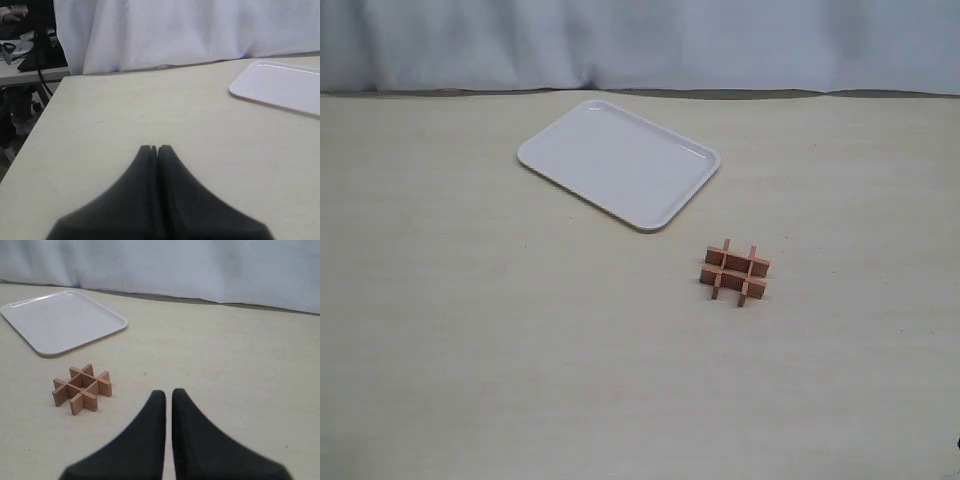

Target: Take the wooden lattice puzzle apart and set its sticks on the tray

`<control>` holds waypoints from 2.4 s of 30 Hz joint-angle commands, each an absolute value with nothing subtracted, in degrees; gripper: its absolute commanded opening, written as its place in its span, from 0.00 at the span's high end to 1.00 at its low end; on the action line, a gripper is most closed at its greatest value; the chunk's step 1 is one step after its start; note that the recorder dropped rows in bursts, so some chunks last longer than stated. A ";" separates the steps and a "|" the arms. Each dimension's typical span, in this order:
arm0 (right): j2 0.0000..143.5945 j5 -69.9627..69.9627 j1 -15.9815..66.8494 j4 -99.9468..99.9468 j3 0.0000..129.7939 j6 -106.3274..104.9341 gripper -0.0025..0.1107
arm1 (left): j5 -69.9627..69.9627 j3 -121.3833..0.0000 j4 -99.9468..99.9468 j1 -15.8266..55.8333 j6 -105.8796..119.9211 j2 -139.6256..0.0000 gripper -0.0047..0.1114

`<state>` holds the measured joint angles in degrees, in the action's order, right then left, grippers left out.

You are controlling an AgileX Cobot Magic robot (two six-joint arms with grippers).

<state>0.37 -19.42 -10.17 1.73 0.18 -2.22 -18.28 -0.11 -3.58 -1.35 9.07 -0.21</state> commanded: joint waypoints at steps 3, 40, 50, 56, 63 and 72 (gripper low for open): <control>0.00 -19.38 -10.57 2.46 0.00 -3.72 0.94 | -17.71 0.00 -3.44 -1.34 9.13 0.00 0.96; 0.00 26.46 -10.57 -23.28 0.00 17.84 0.94 | -17.71 0.00 -3.54 -1.34 9.13 0.00 0.96; 16.41 22.97 -10.57 -17.15 13.91 7.12 0.94 | -17.71 0.00 -3.54 -1.34 9.13 0.00 0.96; 31.28 7.95 -10.57 -9.58 24.79 3.35 0.94 | -17.71 0.00 -3.54 -1.34 9.13 0.00 0.96; 50.60 -5.71 -9.92 -9.39 36.98 -12.06 0.94 | -17.71 0.00 -3.54 -1.34 9.13 0.00 0.96; 74.32 -30.22 3.79 -9.39 54.73 -32.15 0.94 | -17.71 0.00 -3.54 -1.34 9.13 0.00 0.96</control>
